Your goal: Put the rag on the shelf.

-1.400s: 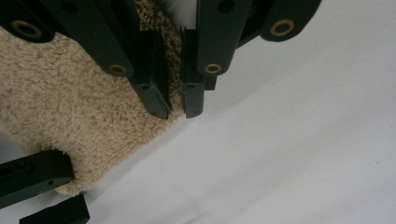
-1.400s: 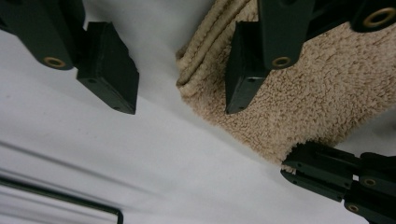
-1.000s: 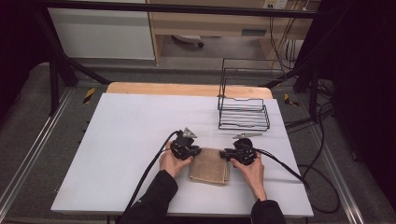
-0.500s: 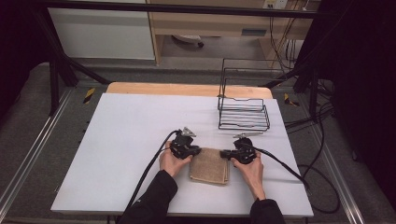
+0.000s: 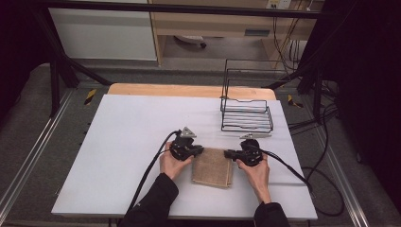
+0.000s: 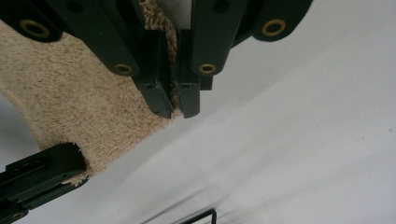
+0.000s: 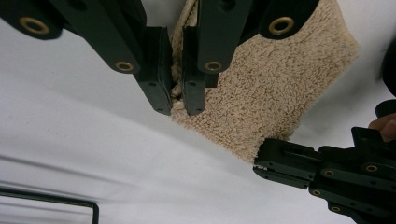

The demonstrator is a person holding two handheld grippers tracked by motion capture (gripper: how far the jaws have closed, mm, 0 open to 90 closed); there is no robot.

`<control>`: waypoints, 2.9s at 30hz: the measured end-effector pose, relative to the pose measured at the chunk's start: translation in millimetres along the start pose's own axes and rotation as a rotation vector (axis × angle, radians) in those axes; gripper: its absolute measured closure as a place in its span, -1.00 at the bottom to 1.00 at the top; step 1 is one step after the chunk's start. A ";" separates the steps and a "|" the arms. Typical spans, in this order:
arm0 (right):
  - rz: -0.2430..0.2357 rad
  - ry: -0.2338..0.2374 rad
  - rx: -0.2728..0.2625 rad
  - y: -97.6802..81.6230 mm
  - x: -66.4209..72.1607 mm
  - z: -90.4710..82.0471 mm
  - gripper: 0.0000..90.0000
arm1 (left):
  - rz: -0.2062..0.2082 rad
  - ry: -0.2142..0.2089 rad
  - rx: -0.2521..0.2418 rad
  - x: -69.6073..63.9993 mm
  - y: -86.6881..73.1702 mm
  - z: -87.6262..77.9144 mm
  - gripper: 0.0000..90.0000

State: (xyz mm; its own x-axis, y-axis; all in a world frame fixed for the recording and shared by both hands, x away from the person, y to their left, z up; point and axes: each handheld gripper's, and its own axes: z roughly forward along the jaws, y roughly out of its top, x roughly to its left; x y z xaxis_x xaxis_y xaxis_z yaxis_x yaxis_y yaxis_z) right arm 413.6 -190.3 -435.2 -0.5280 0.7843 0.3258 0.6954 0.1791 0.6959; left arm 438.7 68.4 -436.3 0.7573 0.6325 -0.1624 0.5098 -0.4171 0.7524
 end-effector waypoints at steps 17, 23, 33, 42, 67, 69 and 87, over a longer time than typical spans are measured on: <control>-0.061 0.019 -0.066 4.4 13.0 -17.8 0.87 | 0.022 -0.021 -0.077 -8.1 1.5 -27.6 0.89; -0.069 0.023 -0.080 5.0 16.2 -22.8 0.87 | 0.026 -0.020 -0.088 -10.9 2.4 -32.5 0.90; -0.112 0.014 -0.110 9.3 24.9 -33.3 0.87 | 0.030 -0.018 -0.114 -15.6 5.8 -42.1 0.90; -0.137 0.007 -0.131 12.7 29.4 -44.2 0.87 | 0.038 -0.022 -0.150 -21.6 11.6 -52.2 0.90; -0.215 -0.032 -0.231 29.1 41.3 -71.9 0.87 | 0.065 -0.009 -0.240 -30.7 35.3 -71.6 0.90; -0.217 -0.036 -0.239 30.5 41.5 -74.7 0.87 | 0.071 -0.004 -0.248 -31.9 38.3 -72.6 0.90; -0.242 -0.086 -0.334 44.8 39.0 -102.6 0.88 | 0.111 0.012 -0.326 -42.7 68.0 -75.2 0.90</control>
State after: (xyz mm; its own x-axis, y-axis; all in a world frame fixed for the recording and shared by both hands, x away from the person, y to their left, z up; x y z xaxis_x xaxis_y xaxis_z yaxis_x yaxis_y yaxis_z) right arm 374.2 -212.6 -325.7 -0.6045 0.7923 0.0824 0.3523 0.1731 0.9198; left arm 410.3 62.1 -330.2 0.7947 0.6038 -0.0622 0.2659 -0.2543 0.9299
